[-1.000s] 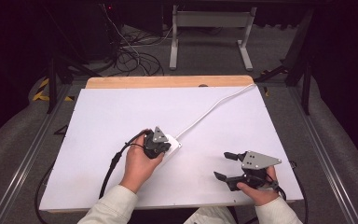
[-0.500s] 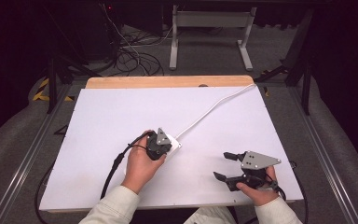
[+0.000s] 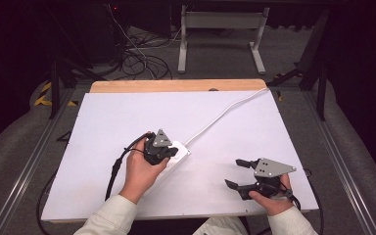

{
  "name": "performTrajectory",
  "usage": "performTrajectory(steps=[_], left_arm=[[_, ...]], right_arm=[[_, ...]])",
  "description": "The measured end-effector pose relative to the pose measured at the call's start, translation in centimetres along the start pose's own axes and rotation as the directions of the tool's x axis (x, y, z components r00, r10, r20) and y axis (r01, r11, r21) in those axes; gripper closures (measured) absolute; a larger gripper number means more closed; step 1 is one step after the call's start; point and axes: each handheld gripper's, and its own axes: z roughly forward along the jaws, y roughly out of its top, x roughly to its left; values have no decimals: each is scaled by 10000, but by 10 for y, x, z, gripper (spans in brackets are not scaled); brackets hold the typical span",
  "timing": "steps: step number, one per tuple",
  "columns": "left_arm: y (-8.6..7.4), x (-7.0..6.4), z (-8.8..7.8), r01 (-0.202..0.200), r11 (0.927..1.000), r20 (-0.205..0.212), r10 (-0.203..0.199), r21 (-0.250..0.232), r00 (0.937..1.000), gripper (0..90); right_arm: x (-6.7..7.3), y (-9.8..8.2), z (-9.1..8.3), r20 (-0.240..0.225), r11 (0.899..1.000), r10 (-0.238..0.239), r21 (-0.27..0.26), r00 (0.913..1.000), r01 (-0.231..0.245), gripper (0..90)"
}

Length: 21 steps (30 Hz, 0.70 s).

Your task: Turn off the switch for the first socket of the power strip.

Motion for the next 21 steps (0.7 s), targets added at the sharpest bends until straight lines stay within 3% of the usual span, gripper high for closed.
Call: performTrajectory(steps=[6, 13, 20, 21], left_arm=[[-1, -3, -16, -103, 9993, 23, 104, -352, 9999, 900], [-5, -3, -30, 107, 9965, 133, -97, -828, 9999, 900], [-5, -4, -33, 171, 9938, 239, -146, -1101, 9996, 897], [-4, -4, -33, 157, 9934, 124, -144, -1137, 9998, 844]], right_arm=[[0, 0, 0, 6, 10000, 21, -23, 10000, -21, 232], [0, 0, 0, 2, 10000, 17, -16, 10000, -17, 232], [-1, -1, -1, 16, 10000, 18, -26, 10000, -18, 231], [-1, -1, -1, 25, 10000, 20, -17, 10000, -20, 232]])
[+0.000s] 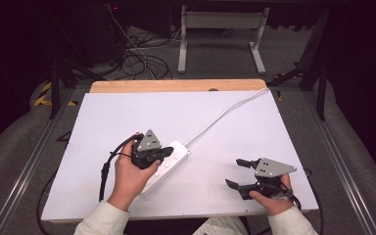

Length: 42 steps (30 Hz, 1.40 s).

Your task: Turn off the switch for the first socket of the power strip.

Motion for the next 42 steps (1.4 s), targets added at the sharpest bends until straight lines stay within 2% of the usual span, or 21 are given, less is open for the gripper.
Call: performTrajectory(steps=[1, 5, 10, 14, 16, 18, 22, 27, 30, 32, 37, 40, 42], left_arm=[[0, 0, 0, 28, 10000, -16, -28, -18, 10000, 783], [0, 0, -3, 54, 9998, -29, -55, -206, 10000, 682], [1, 0, -9, 74, 9970, 17, -73, -766, 10000, 485], [0, -1, -15, 6, 9935, -327, -44, -1139, 9995, 326], [-1, -1, -19, 2, 9904, -319, -47, -1383, 9995, 267], [-3, -2, -24, 64, 9877, -293, -111, -1560, 9995, 242], [-9, -3, -35, -167, 9835, -518, 75, -1801, 9986, 218], [-20, 1, -51, 91, 9722, -378, -185, -2341, 9991, 199], [-27, 4, -60, -113, 9703, -534, -16, -2416, 9986, 198], [-32, 5, -66, -102, 9695, -538, -31, -2448, 9985, 196], [-48, 8, -77, -106, 9626, -407, -4, -2707, 9992, 188], [-62, 12, -83, -130, 9619, -344, 37, -2730, 9994, 154], [-72, 16, -87, 2, 9578, -182, -56, -2875, 9998, 140]], right_arm=[[0, 0, 0, -11, 10000, 8, -15, 10000, -8, 232], [0, 0, 0, -11, 10000, 39, -29, 10000, -39, 232], [0, 0, 0, -1, 10000, 26, 14, 10000, -26, 232], [0, -1, 0, -7, 10000, 48, 3, 10000, -48, 232], [0, 0, 0, 12, 10000, 62, -13, 10000, -62, 232], [0, 0, -1, 25, 10000, 46, -20, 10000, -46, 230], [0, -1, 0, 66, 10000, 45, 5, 10000, -45, 228], [0, 0, 0, 153, 9999, -10, 121, 9999, 8, 223], [0, 0, 0, 166, 9999, 2, 110, 9999, -3, 219], [0, 0, 0, 166, 9999, 9, 107, 9999, -10, 216], [-1, 0, -1, 184, 10000, 11, 67, 9998, -12, 202], [-2, -1, -2, 244, 9999, 84, 74, 9997, -86, 194], [-2, 0, -2, 270, 10000, 91, 37, 9996, -92, 190]])
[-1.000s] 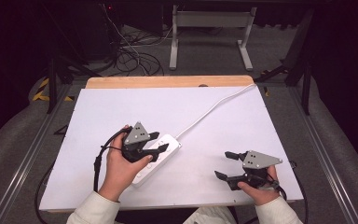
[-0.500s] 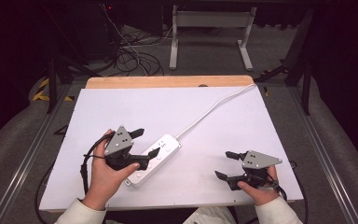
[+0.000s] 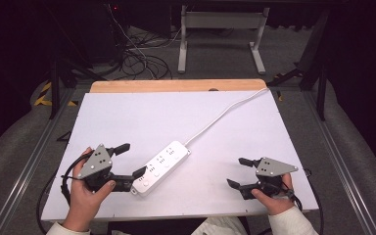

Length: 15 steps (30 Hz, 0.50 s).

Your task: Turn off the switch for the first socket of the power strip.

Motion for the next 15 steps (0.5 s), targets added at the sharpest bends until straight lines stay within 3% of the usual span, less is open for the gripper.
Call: performTrajectory(steps=[4, 13, 15], left_arm=[[-16, 4, -9, 264, 9996, -22, -264, -101, 9996, 113], [-45, 7, -18, -21, 10000, -706, 19, -22, 9975, 102], [-49, 7, -20, -228, 9996, -533, 237, 186, 9983, 113]], right_arm=[[0, -1, 0, -3, 10000, -18, 34, 10000, 18, 181], [-2, -3, 0, -66, 9999, -72, 71, 10000, 73, 142], [-2, -3, -1, -69, 10000, -73, 44, 9999, 73, 128]])
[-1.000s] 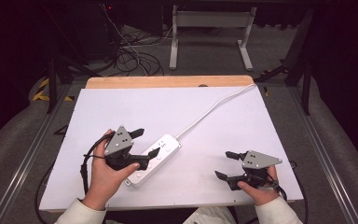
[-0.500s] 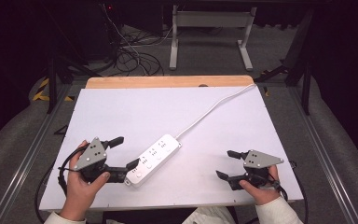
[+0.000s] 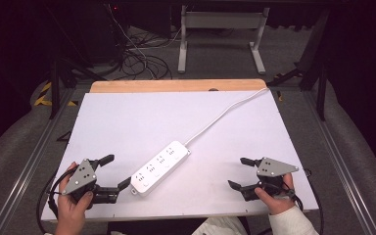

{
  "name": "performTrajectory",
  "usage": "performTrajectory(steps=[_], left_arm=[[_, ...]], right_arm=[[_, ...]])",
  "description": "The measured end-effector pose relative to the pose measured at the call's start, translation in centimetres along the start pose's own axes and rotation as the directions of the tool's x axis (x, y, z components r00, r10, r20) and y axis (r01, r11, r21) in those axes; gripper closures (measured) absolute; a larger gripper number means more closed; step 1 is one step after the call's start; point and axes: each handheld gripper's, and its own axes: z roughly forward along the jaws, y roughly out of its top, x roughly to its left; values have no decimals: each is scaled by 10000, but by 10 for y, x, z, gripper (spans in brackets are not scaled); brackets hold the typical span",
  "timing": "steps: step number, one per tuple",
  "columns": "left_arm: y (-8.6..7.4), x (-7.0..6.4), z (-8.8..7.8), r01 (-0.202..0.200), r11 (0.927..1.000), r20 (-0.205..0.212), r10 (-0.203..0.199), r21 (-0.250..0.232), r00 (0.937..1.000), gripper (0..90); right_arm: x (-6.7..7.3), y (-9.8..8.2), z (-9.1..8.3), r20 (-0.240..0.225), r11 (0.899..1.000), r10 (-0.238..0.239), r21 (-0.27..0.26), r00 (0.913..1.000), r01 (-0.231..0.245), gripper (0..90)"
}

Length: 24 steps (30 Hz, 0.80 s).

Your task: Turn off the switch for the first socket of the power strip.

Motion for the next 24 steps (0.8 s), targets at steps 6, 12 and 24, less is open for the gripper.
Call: performTrajectory(steps=[6, 12, 24], left_arm=[[-14, 3, -3, -24, 9999, 276, 21, 98, 9996, 84], [-26, 7, -4, 336, 9987, 307, -348, 390, 9989, 85], [-26, 5, -4, 427, 9971, 24, -429, 632, 9991, 111]], right_arm=[[-3, -2, -1, 30, 10000, -18, 56, 10000, 18, 118], [-6, -5, -4, 9, 10000, 60, 13, 10000, -61, 112], [-8, -7, -5, 147, 9998, 209, -6, 9997, -209, 101]])
